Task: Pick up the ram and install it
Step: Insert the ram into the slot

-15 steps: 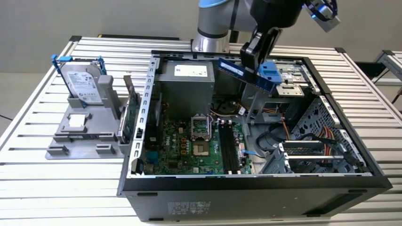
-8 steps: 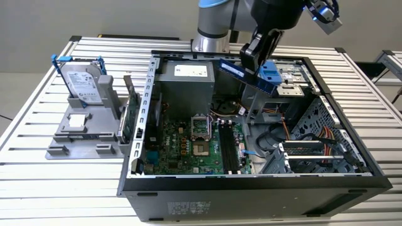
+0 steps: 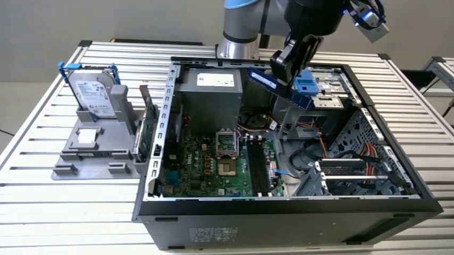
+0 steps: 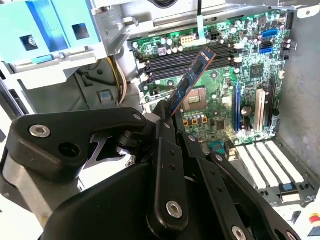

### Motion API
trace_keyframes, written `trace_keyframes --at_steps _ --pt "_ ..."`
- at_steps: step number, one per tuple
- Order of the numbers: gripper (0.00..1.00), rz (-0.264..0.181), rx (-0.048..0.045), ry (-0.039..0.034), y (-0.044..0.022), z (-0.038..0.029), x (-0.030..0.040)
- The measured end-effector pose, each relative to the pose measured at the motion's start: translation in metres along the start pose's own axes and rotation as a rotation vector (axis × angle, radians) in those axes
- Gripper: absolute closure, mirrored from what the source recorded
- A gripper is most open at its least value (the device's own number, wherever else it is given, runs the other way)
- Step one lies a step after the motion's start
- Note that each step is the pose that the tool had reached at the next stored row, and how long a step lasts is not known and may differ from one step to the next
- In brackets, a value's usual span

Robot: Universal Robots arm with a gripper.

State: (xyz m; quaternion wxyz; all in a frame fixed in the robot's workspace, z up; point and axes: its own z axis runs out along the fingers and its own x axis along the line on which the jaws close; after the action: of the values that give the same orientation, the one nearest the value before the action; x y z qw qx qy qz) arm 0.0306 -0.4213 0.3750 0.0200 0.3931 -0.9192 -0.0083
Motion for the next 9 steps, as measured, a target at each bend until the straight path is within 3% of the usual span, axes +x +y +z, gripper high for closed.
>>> trace_keyframes --at_steps 9 --pt "1.00 0.062 -0.0019 -0.0018 -0.0034 0.0000 0.0036"
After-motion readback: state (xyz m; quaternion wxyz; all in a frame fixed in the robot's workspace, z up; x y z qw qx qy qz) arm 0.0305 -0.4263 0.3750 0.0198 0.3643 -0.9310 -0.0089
